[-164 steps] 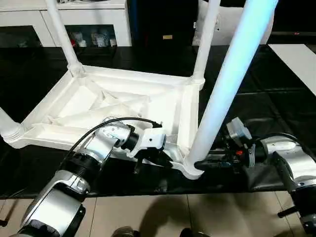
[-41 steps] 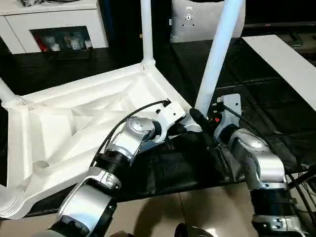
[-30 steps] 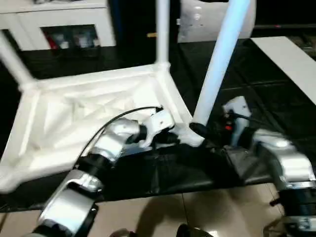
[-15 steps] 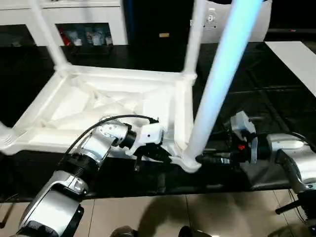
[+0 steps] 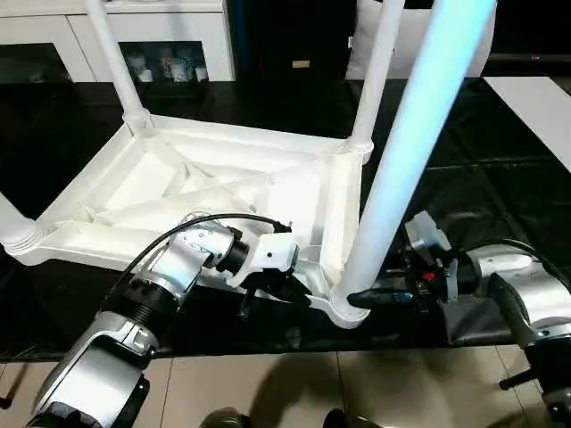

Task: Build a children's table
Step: Rotate leg to tighten

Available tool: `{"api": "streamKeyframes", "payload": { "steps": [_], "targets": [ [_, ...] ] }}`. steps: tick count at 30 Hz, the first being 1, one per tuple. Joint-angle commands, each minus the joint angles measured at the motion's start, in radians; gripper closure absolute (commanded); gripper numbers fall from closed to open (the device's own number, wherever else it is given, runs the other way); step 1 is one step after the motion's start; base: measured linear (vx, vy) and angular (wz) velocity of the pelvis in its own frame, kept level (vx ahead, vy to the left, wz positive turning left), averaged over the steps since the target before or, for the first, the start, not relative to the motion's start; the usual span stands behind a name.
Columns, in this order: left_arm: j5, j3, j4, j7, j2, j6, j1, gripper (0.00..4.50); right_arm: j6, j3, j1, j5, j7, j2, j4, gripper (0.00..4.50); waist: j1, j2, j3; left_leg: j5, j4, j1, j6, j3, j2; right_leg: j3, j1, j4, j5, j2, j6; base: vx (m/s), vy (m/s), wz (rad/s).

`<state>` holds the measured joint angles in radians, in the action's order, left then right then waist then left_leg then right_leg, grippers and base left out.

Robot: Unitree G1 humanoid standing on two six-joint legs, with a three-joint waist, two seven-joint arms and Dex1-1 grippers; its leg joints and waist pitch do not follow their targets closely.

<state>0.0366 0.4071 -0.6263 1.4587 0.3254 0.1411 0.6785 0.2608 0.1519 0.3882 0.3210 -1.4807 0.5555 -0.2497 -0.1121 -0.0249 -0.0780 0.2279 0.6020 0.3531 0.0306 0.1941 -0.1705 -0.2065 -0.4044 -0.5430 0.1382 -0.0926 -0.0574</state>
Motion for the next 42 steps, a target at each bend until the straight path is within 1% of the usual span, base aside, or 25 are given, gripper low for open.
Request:
{"api": "streamKeyframes", "payload": {
  "steps": [1, 4, 7, 9, 12, 13, 14, 15, 17, 18, 19, 21, 22, 26, 27, 28, 30, 31, 32, 33, 36, 38, 39, 41, 42],
  "targets": [
    [-0.004, 0.019, 0.037, 0.033, -0.001, 0.028, 0.020, 4.50, 0.000, 0.008, 0.013, 0.016, -0.022, 0.003, -0.006, 2.39, 0.003, 0.018, 0.076, 0.039, -0.065, -0.004, -0.120, -0.040, -0.090, 0.095, 0.069, 0.052, 0.289, -0.105, -0.076, 0.000, 0.000, 0.00],
    [-0.003, 0.014, 0.032, 0.030, 0.002, 0.020, 0.020, 4.50, 0.016, 0.013, 0.011, 0.024, -0.035, 0.003, 0.000, 2.45, 0.002, 0.018, 0.077, 0.042, -0.065, -0.004, -0.115, -0.040, -0.089, 0.094, 0.071, 0.054, 0.299, -0.105, -0.071, 0.000, 0.000, 0.00],
    [-0.014, -0.011, 0.023, -0.008, -0.011, -0.038, 0.024, 4.50, 0.058, -0.002, -0.003, 0.059, -0.024, -0.010, 0.027, 2.50, 0.001, 0.017, 0.079, 0.035, -0.064, -0.006, -0.115, -0.041, -0.091, 0.094, 0.070, 0.052, 0.291, -0.104, -0.074, 0.000, 0.000, 0.00],
    [-0.015, -0.014, 0.023, -0.012, -0.013, -0.042, 0.024, 4.50, 0.060, -0.004, -0.004, 0.062, -0.022, -0.012, 0.030, 2.51, 0.000, 0.017, 0.079, 0.036, -0.065, -0.005, -0.114, -0.040, -0.090, 0.094, 0.071, 0.052, 0.294, -0.105, -0.074, 0.000, 0.000, 0.00],
    [-0.026, -0.047, 0.019, -0.104, -0.050, -0.124, 0.030, 4.50, 0.117, -0.043, -0.033, 0.103, 0.084, -0.066, 0.078, 2.51, -0.001, 0.017, 0.077, 0.044, -0.066, -0.006, -0.107, -0.040, -0.091, 0.093, 0.071, 0.058, 0.312, -0.105, -0.070, 0.000, 0.000, 0.00],
    [-0.026, -0.047, 0.019, -0.105, -0.050, -0.124, 0.030, 4.50, 0.118, -0.043, -0.033, 0.103, 0.084, -0.066, 0.079, 2.51, 0.002, 0.017, 0.077, 0.052, -0.066, -0.006, -0.093, -0.042, -0.090, 0.091, 0.071, 0.060, 0.331, -0.105, -0.061, 0.000, 0.000, 0.00],
    [-0.023, -0.057, 0.027, -0.166, -0.075, -0.176, 0.029, 4.50, 0.143, -0.067, -0.038, 0.091, 0.205, -0.115, 0.087, 2.51, 0.004, 0.017, 0.076, 0.057, -0.068, -0.008, -0.084, -0.041, -0.088, 0.091, 0.069, 0.065, 0.348, -0.104, -0.054, 0.000, 0.000, 0.00],
    [-0.020, -0.060, 0.031, -0.190, -0.085, -0.196, 0.028, 4.50, 0.147, -0.076, -0.037, 0.079, 0.257, -0.136, 0.086, 2.51, 0.010, 0.019, 0.076, 0.055, -0.069, -0.007, -0.074, -0.042, -0.089, 0.091, 0.070, 0.064, 0.355, -0.105, -0.052, 0.000, 0.000, 0.00],
    [-0.011, -0.065, 0.043, -0.261, -0.122, -0.260, 0.023, 4.50, 0.159, -0.087, -0.026, 0.017, 0.414, -0.192, 0.063, 2.51, 0.029, 0.021, 0.073, 0.076, -0.069, -0.003, -0.051, -0.042, -0.076, 0.084, 0.073, 0.076, 0.416, -0.103, -0.026, 0.000, 0.000, 0.00],
    [-0.009, -0.067, 0.045, -0.281, -0.134, -0.272, 0.021, 4.50, 0.161, -0.089, -0.022, 0.002, 0.453, -0.207, 0.056, 2.51, 0.029, 0.021, 0.073, 0.076, -0.069, -0.003, -0.051, -0.042, -0.076, 0.084, 0.073, 0.076, 0.416, -0.103, -0.026, 0.000, 0.000, 0.00],
    [0.000, -0.073, 0.039, -0.341, -0.167, -0.302, 0.023, 4.50, 0.165, -0.099, -0.010, -0.032, 0.551, -0.249, 0.037, 2.51, 0.043, 0.022, 0.071, 0.089, -0.066, -0.001, -0.048, -0.042, -0.067, 0.077, 0.075, 0.087, 0.457, -0.100, 0.002, 0.000, 0.000, 0.00],
    [0.008, -0.083, 0.022, -0.419, -0.213, -0.348, 0.034, 4.50, 0.185, -0.111, 0.008, -0.068, 0.676, -0.304, 0.023, 2.51, 0.063, 0.021, 0.071, 0.083, -0.065, 0.002, -0.051, -0.044, -0.065, 0.075, 0.073, 0.088, 0.447, -0.097, 0.005, 0.000, 0.000, 0.00],
    [0.016, -0.091, 0.007, -0.471, -0.238, -0.366, 0.044, 4.50, 0.200, -0.116, 0.016, -0.089, 0.743, -0.334, 0.023, 2.51, 0.077, 0.020, 0.072, 0.076, -0.064, 0.005, -0.058, -0.045, -0.065, 0.076, 0.073, 0.086, 0.428, -0.094, 0.003, 0.000, 0.000, 0.00],
    [0.039, -0.125, -0.056, -0.660, -0.314, -0.397, 0.086, 4.50, 0.253, -0.146, 0.048, -0.144, 0.965, -0.434, 0.019, 2.52, 0.086, 0.018, 0.073, 0.075, -0.062, 0.003, -0.078, -0.042, -0.059, 0.075, 0.072, 0.089, 0.422, -0.093, 0.001, 0.000, 0.000, 0.00],
    [0.048, -0.137, -0.067, -0.713, -0.333, -0.406, 0.094, 4.50, 0.267, -0.154, 0.055, -0.160, 1.033, -0.460, 0.016, 2.53, 0.088, 0.016, 0.074, 0.066, -0.062, 0.001, -0.081, -0.043, -0.064, 0.076, 0.069, 0.088, 0.406, -0.090, -0.004, 0.000, 0.000, 0.00],
    [0.057, -0.143, -0.074, -0.748, -0.346, -0.410, 0.101, 4.50, 0.271, -0.164, 0.060, -0.161, 1.075, -0.483, 0.009, 2.53, 0.086, 0.014, 0.075, 0.063, -0.063, -0.001, -0.081, -0.046, -0.067, 0.076, 0.069, 0.085, 0.393, -0.092, -0.008, 0.000, 0.000, 0.00],
    [0.073, -0.151, -0.081, -0.798, -0.370, -0.414, 0.112, 4.50, 0.247, -0.177, 0.064, -0.176, 1.145, -0.525, -0.001, 2.53, 0.086, 0.016, 0.076, 0.059, -0.064, -0.002, -0.086, -0.046, -0.071, 0.081, 0.068, 0.081, 0.366, -0.096, -0.019, 0.000, 0.000, 0.00],
    [0.078, -0.152, -0.083, -0.811, -0.378, -0.415, 0.115, 4.50, 0.230, -0.186, 0.064, -0.176, 1.161, -0.542, -0.003, 2.19, 0.084, 0.015, 0.077, 0.057, -0.063, -0.001, -0.091, -0.045, -0.071, 0.082, 0.068, 0.079, 0.352, -0.098, -0.026, 0.000, 0.000, 0.00],
    [0.080, -0.152, -0.082, -0.814, -0.380, -0.415, 0.116, 4.50, 0.218, -0.190, 0.064, -0.174, 1.163, -0.548, -0.004, 1.85, 0.084, 0.016, 0.077, 0.056, -0.064, -0.001, -0.093, -0.045, -0.072, 0.083, 0.069, 0.078, 0.345, -0.100, -0.029, 0.000, 0.000, 0.00],
    [0.078, -0.150, -0.079, -0.806, -0.378, -0.415, 0.115, 4.50, 0.201, -0.193, 0.063, -0.170, 1.153, -0.549, -0.002, 1.85, 0.082, 0.017, 0.077, 0.058, -0.064, -0.001, -0.100, -0.044, -0.072, 0.084, 0.070, 0.076, 0.338, -0.100, -0.034, 0.000, 0.000, 0.00],
    [0.083, -0.133, -0.064, -0.767, -0.347, -0.394, 0.099, 4.50, 0.169, -0.201, 0.047, -0.158, 1.114, -0.527, 0.011, 1.71, 0.079, 0.016, 0.076, 0.059, -0.064, -0.001, -0.113, -0.043, -0.072, 0.086, 0.071, 0.073, 0.322, -0.101, -0.040, 0.000, 0.000, 0.00],
    [0.083, -0.127, -0.060, -0.749, -0.334, -0.377, 0.093, 4.50, 0.162, -0.203, 0.041, -0.157, 1.107, -0.515, 0.015, 1.40, 0.077, 0.016, 0.076, 0.055, -0.064, 0.001, -0.118, -0.044, -0.071, 0.087, 0.073, 0.071, 0.316, -0.101, -0.040, 0.000, 0.000, 0.00],
    [0.082, -0.124, -0.057, -0.735, -0.324, -0.366, 0.089, 4.50, 0.157, -0.204, 0.037, -0.157, 1.101, -0.504, 0.018, 1.34, 0.077, 0.019, 0.077, 0.047, -0.064, 0.001, -0.123, -0.044, -0.072, 0.087, 0.073, 0.068, 0.306, -0.100, -0.043, 0.000, 0.000, 0.00],
    [0.082, -0.120, -0.050, -0.708, -0.303, -0.358, 0.079, 4.50, 0.145, -0.208, 0.028, -0.157, 1.077, -0.478, 0.022, 1.21, 0.076, 0.018, 0.077, 0.040, -0.064, 0.001, -0.132, -0.043, -0.074, 0.089, 0.073, 0.066, 0.290, -0.101, -0.049, 0.000, 0.000, 0.00],
    [0.077, -0.117, -0.037, -0.649, -0.262, -0.332, 0.061, 4.50, 0.119, -0.215, 0.012, -0.147, 1.000, -0.419, 0.032, 1.21, 0.075, 0.018, 0.077, 0.036, -0.064, 0.000, -0.133, -0.044, -0.075, 0.089, 0.073, 0.064, 0.286, -0.101, -0.053, 0.000, 0.000, 0.00]
  ]
}}
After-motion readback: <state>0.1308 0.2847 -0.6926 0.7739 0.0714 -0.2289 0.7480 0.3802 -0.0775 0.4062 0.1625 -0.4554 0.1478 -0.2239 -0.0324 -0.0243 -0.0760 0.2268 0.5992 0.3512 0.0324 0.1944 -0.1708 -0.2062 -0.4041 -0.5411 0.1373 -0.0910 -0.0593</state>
